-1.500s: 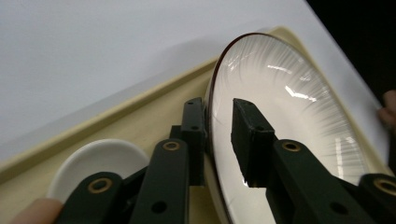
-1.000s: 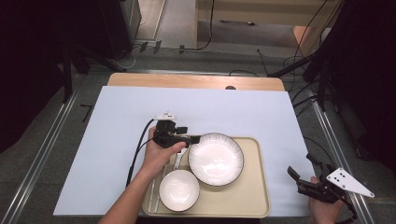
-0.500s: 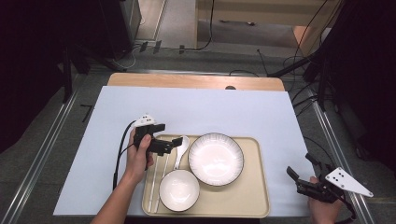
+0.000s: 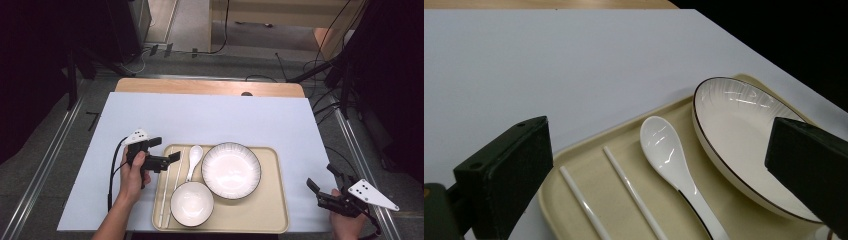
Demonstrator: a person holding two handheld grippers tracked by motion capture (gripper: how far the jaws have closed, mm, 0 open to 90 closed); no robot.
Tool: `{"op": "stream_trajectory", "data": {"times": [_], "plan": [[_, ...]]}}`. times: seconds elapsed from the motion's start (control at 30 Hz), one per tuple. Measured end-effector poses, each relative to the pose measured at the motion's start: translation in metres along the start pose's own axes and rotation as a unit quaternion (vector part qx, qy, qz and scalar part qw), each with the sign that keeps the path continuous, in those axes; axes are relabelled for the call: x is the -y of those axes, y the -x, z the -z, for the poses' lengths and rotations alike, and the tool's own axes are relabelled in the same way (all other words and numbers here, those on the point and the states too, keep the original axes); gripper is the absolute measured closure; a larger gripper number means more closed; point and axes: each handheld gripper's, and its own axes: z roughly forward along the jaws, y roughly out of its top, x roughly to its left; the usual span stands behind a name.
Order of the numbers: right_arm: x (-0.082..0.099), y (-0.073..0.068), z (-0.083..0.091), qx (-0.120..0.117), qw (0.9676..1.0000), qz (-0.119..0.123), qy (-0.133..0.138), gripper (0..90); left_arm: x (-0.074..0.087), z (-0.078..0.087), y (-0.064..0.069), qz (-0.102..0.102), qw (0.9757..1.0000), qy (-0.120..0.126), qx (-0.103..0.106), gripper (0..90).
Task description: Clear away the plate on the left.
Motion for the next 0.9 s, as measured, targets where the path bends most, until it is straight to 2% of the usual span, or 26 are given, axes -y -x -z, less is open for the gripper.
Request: {"op": "stream_trajectory", "data": {"times": [0.43, 0.6, 0.9], "plan": [[0.000, -0.001, 0.000, -0.001, 1.0000, -0.001, 0.000, 13.1, 0.019, 0.033, -0.017, 0.004, 0.9994, 0.020, -0.026, 0.0], [0.000, -0.001, -0.001, -0.002, 1.0000, 0.001, -0.001, 13.1, 0.025, 0.043, -0.019, 0.006, 0.9989, 0.034, -0.031, 0.0], [0.000, -0.001, 0.000, -0.001, 1.0000, 0.000, 0.000, 13.0, 0.038, 0.062, -0.026, 0.008, 0.9981, 0.040, -0.047, 0.0]]}}
